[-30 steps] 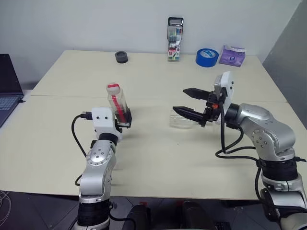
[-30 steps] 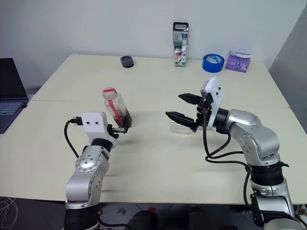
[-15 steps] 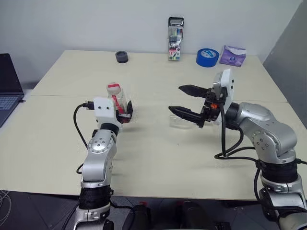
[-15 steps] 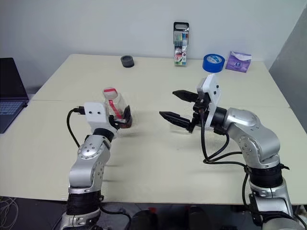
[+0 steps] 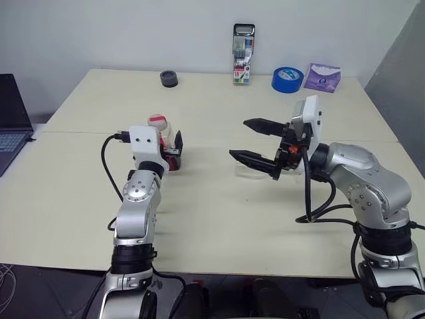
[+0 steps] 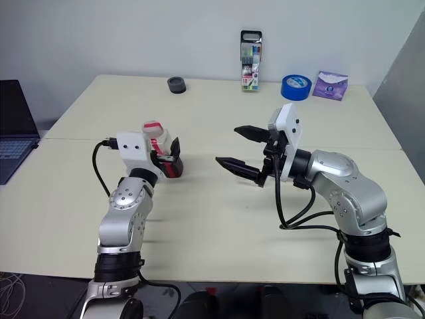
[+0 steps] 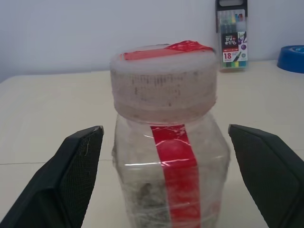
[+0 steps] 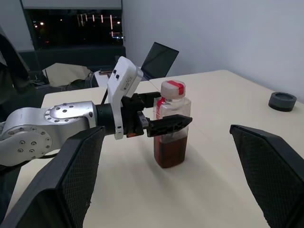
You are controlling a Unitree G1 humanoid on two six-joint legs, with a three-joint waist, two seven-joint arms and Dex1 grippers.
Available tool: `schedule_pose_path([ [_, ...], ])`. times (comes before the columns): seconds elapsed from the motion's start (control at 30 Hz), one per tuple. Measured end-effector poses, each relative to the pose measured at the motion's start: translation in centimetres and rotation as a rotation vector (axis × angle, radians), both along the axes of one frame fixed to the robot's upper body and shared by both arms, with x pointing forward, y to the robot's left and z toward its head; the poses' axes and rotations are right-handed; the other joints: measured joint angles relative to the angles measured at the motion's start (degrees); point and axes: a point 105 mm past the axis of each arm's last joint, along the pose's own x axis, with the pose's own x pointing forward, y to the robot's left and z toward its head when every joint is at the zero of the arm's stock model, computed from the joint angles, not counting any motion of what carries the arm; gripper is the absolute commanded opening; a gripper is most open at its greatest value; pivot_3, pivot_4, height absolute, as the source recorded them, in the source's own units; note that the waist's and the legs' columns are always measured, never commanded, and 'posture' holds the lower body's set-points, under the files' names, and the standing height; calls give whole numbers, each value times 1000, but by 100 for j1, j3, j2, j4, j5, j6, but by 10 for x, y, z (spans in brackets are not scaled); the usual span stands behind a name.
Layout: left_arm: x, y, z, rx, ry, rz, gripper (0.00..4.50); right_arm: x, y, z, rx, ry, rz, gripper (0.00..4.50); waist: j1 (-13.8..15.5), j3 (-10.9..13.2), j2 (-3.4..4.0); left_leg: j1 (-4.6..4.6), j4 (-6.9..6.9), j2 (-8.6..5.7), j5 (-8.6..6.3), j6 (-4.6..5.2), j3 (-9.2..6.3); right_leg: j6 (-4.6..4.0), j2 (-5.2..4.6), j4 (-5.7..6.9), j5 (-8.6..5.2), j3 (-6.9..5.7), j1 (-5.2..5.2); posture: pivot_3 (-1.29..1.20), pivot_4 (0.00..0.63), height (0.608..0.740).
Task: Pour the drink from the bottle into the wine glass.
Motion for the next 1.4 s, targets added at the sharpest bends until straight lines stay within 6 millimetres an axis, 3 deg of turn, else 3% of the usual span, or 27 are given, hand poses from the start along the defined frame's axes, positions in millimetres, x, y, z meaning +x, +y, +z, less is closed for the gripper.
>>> schedule_pose_path([
  [0.4,2,0,5,-7,-18,-7,4492,1,0,0,3,1,-11,4500,0,0,0,-2,0,0,0,-1,0,0,0,1,0,1,-4,0,150,740],
  [0.5,2,4,6,-12,-17,5,3845,2,0,0,7,1,-17,4500,0,0,0,-4,0,0,1,-1,0,0,0,2,0,0,-6,0,150,740],
  [0.67,1,6,3,-14,-8,8,2330,2,0,0,12,3,-20,4500,1,0,0,-6,0,0,1,-1,1,0,-1,2,0,0,-8,0,150,740],
  [0.73,1,5,2,-20,-2,3,2063,2,0,0,13,3,-20,4500,0,0,0,-7,0,0,1,-1,1,0,0,3,0,1,-10,0,150,740],
  [1.13,1,0,2,-20,17,-48,2010,4,0,1,15,4,-40,4500,-1,0,0,-8,0,0,1,-1,1,0,0,3,0,1,-11,0,150,740],
  [1.4,-20,-29,27,50,37,-369,2010,3,16,19,45,-30,0,4500,-35,1,1,-18,-1,1,8,-14,0,0,0,2,0,0,-22,0,150,740],
])
